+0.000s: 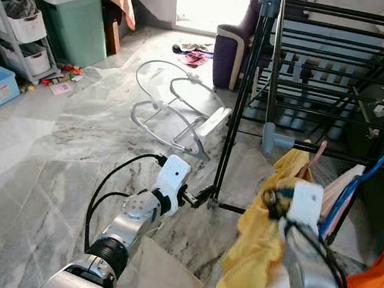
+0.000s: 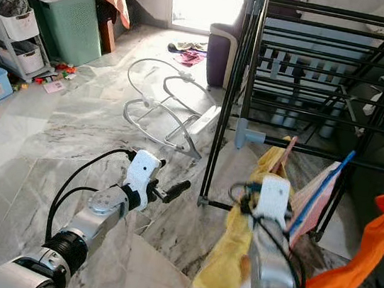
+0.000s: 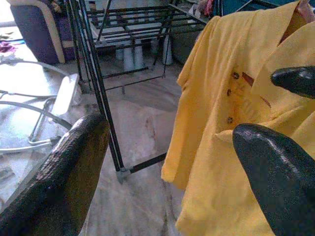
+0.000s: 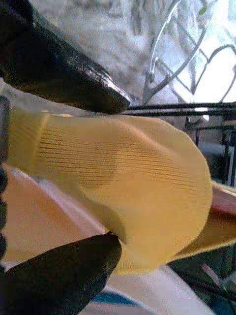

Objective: Hang hanger

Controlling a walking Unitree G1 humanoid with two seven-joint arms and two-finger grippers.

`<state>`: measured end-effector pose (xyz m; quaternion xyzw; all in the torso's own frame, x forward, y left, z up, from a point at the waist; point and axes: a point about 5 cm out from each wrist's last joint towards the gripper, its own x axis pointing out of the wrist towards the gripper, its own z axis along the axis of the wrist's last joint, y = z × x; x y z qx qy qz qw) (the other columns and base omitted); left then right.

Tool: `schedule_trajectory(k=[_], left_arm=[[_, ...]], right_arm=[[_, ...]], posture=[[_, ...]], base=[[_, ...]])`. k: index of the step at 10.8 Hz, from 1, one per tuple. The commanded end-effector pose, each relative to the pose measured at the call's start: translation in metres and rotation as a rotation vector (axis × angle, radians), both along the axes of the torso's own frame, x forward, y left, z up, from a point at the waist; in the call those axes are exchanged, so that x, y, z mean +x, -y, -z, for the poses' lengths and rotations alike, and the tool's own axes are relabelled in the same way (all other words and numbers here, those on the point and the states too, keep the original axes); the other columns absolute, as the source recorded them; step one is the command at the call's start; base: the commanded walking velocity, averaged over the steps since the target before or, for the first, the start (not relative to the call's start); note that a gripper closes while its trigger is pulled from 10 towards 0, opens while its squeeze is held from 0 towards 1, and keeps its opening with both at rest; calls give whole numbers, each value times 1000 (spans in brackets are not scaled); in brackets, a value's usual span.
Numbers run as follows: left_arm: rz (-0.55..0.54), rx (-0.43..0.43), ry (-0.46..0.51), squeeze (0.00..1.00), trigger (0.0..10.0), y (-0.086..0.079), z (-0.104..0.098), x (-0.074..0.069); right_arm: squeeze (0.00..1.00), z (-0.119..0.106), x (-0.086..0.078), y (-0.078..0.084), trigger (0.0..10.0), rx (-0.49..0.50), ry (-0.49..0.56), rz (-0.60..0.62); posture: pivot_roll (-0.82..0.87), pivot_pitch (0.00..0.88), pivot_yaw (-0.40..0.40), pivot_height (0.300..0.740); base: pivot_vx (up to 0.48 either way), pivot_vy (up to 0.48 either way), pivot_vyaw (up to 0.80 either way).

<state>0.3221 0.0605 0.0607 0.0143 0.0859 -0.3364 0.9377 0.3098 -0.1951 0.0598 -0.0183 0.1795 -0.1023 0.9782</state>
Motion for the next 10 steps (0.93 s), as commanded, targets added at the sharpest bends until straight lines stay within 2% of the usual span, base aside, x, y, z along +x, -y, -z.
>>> schedule_trajectory(k=[1, 2, 3, 4, 5, 7, 10], left_arm=[[4, 16, -5, 0, 10000, 1, -1, 1], [7, 17, -7, 0, 10000, 2, 0, 1], [11, 18, -7, 0, 10000, 2, 0, 0], [10, 20, -8, 0, 10000, 2, 0, 1], [7, 21, -7, 0, 10000, 1, 0, 1], [2, 23, -5, 0, 10000, -1, 0, 1], [18, 25, -6, 0, 10000, 2, 0, 1]], right_arm=[[702, 1, 3, -4, 10000, 41, -6, -13], [173, 3, 9, -13, 10000, 78, -22, -39], [0, 5, 12, -18, 10000, 88, -36, -51], [0, 6, 13, -21, 6588, 101, -43, -60], [0, 8, 13, -23, 0, 110, -45, -66], [0, 13, 8, -21, 0, 92, -51, -59], [0, 18, -6, -9, 0, 63, -46, -4]], posture=[[-61, 0, 1, 740], [-61, 0, 3, 740], [-57, 0, 0, 740], [-55, 0, 1, 740], [-50, 0, 0, 740], [-54, 0, 5, 740], [-76, 0, 20, 740]], base=[[0, 0, 0], [0, 0, 0], [0, 0, 0], [0, 0, 0], [0, 0, 0], [0, 0, 0], [0, 0, 0]])
